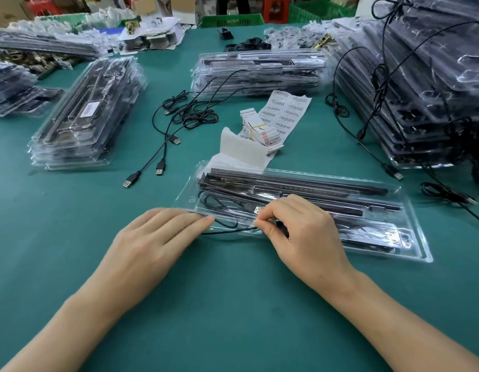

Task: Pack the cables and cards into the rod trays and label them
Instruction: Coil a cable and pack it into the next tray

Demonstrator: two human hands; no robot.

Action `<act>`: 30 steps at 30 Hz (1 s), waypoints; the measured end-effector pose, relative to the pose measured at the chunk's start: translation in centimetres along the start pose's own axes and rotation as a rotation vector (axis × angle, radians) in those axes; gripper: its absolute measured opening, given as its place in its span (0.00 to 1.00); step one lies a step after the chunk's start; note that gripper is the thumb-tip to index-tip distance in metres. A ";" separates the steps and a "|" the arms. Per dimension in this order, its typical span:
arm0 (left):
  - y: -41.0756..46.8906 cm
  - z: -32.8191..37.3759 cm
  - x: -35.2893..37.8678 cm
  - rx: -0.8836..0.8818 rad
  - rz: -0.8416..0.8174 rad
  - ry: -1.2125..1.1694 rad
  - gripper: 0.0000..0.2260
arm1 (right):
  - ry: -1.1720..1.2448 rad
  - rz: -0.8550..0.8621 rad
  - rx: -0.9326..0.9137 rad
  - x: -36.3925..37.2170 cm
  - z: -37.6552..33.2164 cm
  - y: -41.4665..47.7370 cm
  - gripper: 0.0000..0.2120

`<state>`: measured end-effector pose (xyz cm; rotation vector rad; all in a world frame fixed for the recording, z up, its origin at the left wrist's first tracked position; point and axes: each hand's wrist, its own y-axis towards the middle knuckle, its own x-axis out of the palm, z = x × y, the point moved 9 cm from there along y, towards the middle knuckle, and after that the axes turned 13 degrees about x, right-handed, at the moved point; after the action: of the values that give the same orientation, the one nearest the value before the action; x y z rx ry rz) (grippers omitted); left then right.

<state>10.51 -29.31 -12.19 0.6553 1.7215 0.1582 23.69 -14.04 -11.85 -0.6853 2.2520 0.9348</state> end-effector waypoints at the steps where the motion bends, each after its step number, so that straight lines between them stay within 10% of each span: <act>1: 0.1 -0.4 -0.1 0.016 0.012 0.025 0.22 | 0.001 -0.001 0.001 0.0 0.0 0.0 0.05; 30: 2.4 -0.5 0.0 0.069 0.077 0.162 0.06 | -0.017 0.016 -0.034 0.0 -0.1 -0.2 0.06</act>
<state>10.82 -27.18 -10.96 0.7775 1.8647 0.2115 23.76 -14.27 -11.90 -0.6725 2.2344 0.9852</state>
